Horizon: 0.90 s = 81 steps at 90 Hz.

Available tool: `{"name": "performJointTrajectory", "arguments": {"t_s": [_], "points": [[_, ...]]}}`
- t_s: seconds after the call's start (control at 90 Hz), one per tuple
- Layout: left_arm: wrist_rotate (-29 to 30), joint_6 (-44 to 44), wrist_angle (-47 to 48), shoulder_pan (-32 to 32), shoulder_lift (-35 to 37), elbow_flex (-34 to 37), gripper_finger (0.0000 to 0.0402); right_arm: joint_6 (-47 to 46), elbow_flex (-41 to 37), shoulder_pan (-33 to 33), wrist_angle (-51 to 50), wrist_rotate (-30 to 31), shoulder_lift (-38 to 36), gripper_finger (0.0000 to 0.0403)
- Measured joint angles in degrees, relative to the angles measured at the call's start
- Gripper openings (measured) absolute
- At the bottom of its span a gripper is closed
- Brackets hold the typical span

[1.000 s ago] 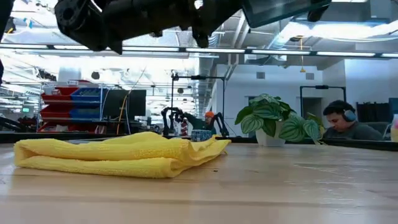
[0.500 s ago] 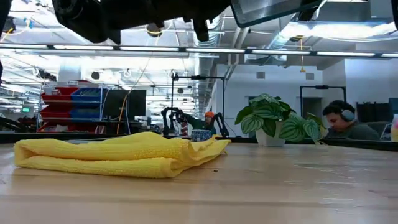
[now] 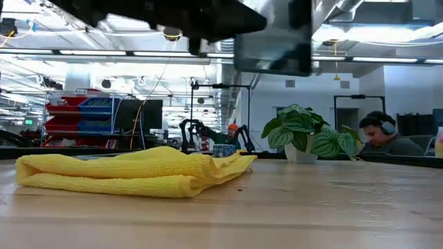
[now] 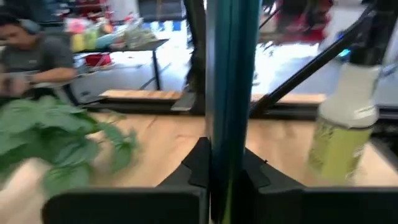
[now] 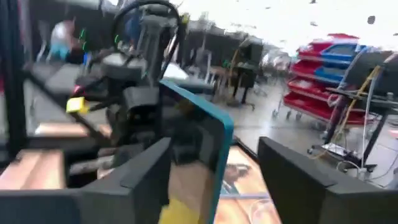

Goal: Clean tablet
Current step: Spray the front of the tablet using the cleaning bottle

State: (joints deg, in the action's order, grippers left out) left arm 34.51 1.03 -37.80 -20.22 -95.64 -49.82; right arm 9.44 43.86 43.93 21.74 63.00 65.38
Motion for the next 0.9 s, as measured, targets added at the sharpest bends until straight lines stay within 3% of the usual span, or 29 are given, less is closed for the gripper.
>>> {"name": "performJointTrajectory", "arguments": {"t_s": [0.078,0.189,0.267,0.389,0.611,0.9], "points": [[3.13,0.04,5.03,-1.29,2.6,0.0,0.0005,-14.71,10.48,1.77,-25.27,-3.2,-0.63,0.026],[7.68,0.77,10.98,-2.96,5.22,0.0,0.0005,-33.24,26.04,1.85,-54.29,-16.57,3.28,0.0264],[10.18,1.65,14.02,-4.0,6.15,0.0,0.0005,-41.34,35.62,1.57,-67.1,-26.49,7.87,0.0265],[11.41,2.94,16.09,-5.03,6.56,0.06,0.0006,-51.44,49.02,2.03,-83.35,-37.17,15.12,0.0265],[11.72,5.65,16.19,-5.3,6.56,1.84,0.0007,-72.43,63.53,3.71,-104.24,-50.45,25.81,0.0265],[11.69,8.86,16.49,-5.38,6.56,3.78,0.0008,-82.13,64.96,4.83,-110.19,-61.17,34.75,0.0265]]}}
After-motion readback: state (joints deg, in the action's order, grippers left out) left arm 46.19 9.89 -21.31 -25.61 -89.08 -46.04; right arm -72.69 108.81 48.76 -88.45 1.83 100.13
